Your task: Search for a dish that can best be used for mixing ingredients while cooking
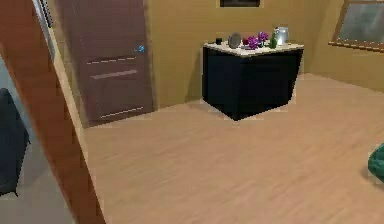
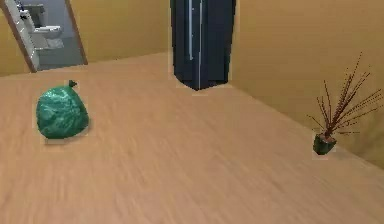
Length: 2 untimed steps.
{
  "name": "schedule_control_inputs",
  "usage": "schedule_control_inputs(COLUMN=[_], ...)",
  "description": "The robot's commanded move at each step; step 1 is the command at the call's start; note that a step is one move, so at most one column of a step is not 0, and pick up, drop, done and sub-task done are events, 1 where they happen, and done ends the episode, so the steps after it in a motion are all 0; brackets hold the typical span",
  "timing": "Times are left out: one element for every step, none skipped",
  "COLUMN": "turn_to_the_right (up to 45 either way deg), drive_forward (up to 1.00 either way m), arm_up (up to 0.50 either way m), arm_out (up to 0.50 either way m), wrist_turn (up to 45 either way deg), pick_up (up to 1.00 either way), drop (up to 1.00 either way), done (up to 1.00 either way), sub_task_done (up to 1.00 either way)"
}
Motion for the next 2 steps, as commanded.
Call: schedule_control_inputs(turn_to_the_right=[-45.0,-45.0], drive_forward=[0.00,0.00], arm_up=[0.00,0.00], arm_out=[0.00,0.00], wrist_turn=[0.0,0.0], pick_up=[0.00,0.00], drop=[0.00,0.00], done=[0.00,0.00], sub_task_done=[0.00,0.00])
